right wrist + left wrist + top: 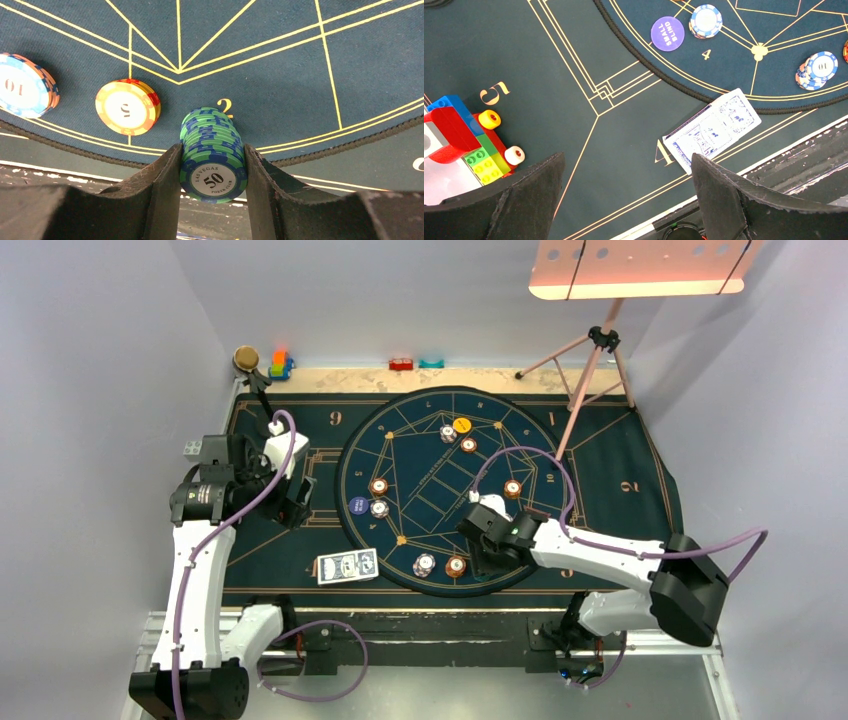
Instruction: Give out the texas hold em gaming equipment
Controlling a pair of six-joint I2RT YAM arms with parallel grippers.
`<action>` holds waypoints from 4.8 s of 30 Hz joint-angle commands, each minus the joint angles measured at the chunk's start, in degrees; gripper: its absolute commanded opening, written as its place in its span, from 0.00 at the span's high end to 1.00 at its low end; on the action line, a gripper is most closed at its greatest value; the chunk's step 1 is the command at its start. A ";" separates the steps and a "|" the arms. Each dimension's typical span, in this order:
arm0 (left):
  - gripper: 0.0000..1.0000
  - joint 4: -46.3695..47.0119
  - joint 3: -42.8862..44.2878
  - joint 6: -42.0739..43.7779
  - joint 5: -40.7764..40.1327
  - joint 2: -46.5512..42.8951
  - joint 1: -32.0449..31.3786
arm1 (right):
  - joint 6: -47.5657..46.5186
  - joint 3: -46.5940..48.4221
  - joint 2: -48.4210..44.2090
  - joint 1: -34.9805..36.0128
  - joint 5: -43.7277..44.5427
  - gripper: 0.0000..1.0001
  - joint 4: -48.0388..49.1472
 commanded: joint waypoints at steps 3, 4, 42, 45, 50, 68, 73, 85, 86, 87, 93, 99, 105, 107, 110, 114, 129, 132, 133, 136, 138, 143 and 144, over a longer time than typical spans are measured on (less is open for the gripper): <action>0.00 0.79 1.06 0.31 0.20 -0.61 0.25 | 0.05 5.44 -3.67 0.31 1.66 0.71 -5.14; 0.00 0.92 1.04 0.24 0.16 -0.61 0.26 | -0.23 6.58 -3.81 0.27 1.86 0.73 -5.79; 0.00 2.04 -1.07 1.42 -1.95 -1.90 0.24 | -22.25 59.47 50.89 -6.06 -6.19 0.78 5.08; 0.00 2.06 -1.07 1.44 -2.08 -1.83 0.31 | -22.11 58.95 51.22 -6.06 -6.84 0.67 5.46; 0.00 1.99 -1.03 1.21 -1.93 -1.88 0.24 | -22.12 58.98 50.60 -6.14 -5.66 0.34 4.04; 0.00 1.90 -0.63 1.10 -0.76 -1.72 0.23 | -12.83 24.75 12.12 -6.41 2.93 0.13 -0.70; 0.00 1.96 -0.56 1.01 -0.42 -1.15 0.24 | -7.69 11.75 2.18 -6.25 1.78 0.10 -2.93; 0.00 1.57 0.15 0.48 0.09 -0.39 0.23 | -3.42 0.86 -3.02 -4.92 -4.18 0.12 0.77; 0.00 1.50 0.28 0.51 0.06 -0.39 0.23 | -3.28 0.53 -2.53 -4.64 -4.56 0.14 1.32; 0.00 1.43 0.30 0.55 0.05 -0.41 0.23 | -3.20 0.20 -2.00 -4.32 -4.96 0.16 2.08; 0.00 1.39 0.53 0.79 -0.48 -0.43 0.29 | -2.91 -1.47 0.90 -3.86 -5.69 0.28 4.76; 0.00 1.49 0.75 0.81 -0.77 -0.43 0.25 | -2.91 -2.18 2.11 -3.86 -5.54 0.42 5.71; 0.00 1.43 0.52 0.99 -1.01 -0.51 0.25 | -2.82 -1.75 1.45 -3.86 -4.51 0.56 4.89; 0.00 1.50 0.51 0.99 -1.03 -0.57 0.25 | -2.75 -1.20 0.83 -3.86 -4.01 0.64 4.20; 0.00 1.53 0.44 1.04 -1.03 -0.64 0.23 | -2.65 0.56 -0.59 -3.86 -4.47 0.77 2.47; 0.00 1.64 0.51 1.01 -0.94 -0.58 0.26 | -4.42 6.36 -2.16 -4.16 -1.65 0.80 -1.13; 0.00 1.77 1.02 0.73 -0.81 -0.33 0.30 | -20.24 45.86 29.16 -19.66 -0.33 0.88 1.67; 0.00 1.77 1.13 0.83 -1.26 -0.41 0.28 | -21.22 54.41 39.08 -19.86 -0.41 0.89 0.44; 0.00 1.76 1.08 0.96 -1.35 -0.46 0.31 | -21.26 56.46 41.64 -19.93 -0.49 0.89 0.31; 0.00 1.76 0.96 1.24 -1.80 -0.52 0.25 | -21.21 60.48 46.77 -20.34 -0.66 0.90 0.87; 0.00 1.82 0.89 1.42 -1.89 -0.52 0.25 | -21.14 61.95 49.09 -20.59 -0.91 0.89 1.56; 0.00 2.02 1.05 1.09 -1.41 -0.15 0.26 | -21.11 63.99 52.68 -21.37 -0.55 0.90 2.92; 0.00 2.05 1.04 1.03 -1.27 -0.12 0.31 | -21.16 64.16 53.08 -21.52 -0.65 0.90 3.20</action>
